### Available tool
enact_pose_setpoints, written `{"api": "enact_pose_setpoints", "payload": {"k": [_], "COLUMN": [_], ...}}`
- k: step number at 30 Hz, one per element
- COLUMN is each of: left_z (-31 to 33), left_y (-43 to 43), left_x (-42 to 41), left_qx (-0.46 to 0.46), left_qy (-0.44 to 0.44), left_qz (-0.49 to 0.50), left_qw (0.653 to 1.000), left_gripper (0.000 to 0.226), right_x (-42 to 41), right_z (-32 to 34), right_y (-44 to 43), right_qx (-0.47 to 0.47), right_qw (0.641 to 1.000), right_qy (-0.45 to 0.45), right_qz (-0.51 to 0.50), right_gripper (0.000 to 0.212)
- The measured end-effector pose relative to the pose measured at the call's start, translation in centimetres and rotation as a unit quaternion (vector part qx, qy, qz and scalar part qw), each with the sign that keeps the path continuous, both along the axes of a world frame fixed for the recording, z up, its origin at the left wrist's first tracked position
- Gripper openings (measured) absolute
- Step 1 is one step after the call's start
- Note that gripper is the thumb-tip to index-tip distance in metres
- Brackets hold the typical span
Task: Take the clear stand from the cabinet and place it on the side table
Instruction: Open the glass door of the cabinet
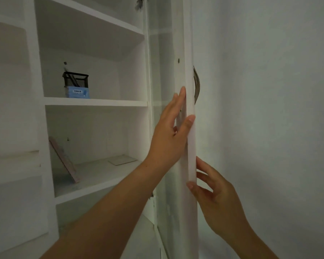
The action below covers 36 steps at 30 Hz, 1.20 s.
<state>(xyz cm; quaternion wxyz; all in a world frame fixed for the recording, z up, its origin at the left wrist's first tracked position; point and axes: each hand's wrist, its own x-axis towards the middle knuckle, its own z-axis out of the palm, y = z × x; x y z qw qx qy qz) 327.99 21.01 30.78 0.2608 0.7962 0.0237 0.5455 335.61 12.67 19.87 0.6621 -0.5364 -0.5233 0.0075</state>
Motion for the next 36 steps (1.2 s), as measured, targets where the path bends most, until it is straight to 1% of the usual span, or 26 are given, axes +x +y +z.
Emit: {"api": "enact_pose_setpoints", "payload": {"k": [5, 16, 21, 26, 36], "left_z": [-1.1, -2.6, -2.6, -2.6, -2.7], "left_y": [-0.8, -1.8, -1.8, -1.7, -1.3], "left_x": [2.5, 7.9, 10.0, 11.8, 12.9], "left_qx": [0.029, 0.083, 0.097, 0.13, 0.148], "left_qy": [0.008, 0.052, 0.071, 0.088, 0.106], "left_qz": [0.037, 0.085, 0.103, 0.148, 0.166], "left_qw": [0.999, 0.992, 0.987, 0.976, 0.969], "left_gripper": [0.056, 0.057, 0.06, 0.062, 0.064], "right_x": [1.7, 6.1, 7.6, 8.7, 9.8], "right_z": [-1.6, -3.3, -3.4, -3.3, -3.0], "right_y": [-1.0, -2.5, -2.6, -2.5, -3.1], "right_qx": [-0.005, -0.023, -0.03, -0.046, -0.067], "right_qw": [0.999, 0.994, 0.992, 0.988, 0.987], "right_qy": [0.038, 0.056, 0.054, 0.057, 0.035], "right_qz": [-0.018, -0.087, -0.113, -0.138, -0.144], "right_gripper": [0.048, 0.045, 0.047, 0.054, 0.056]}}
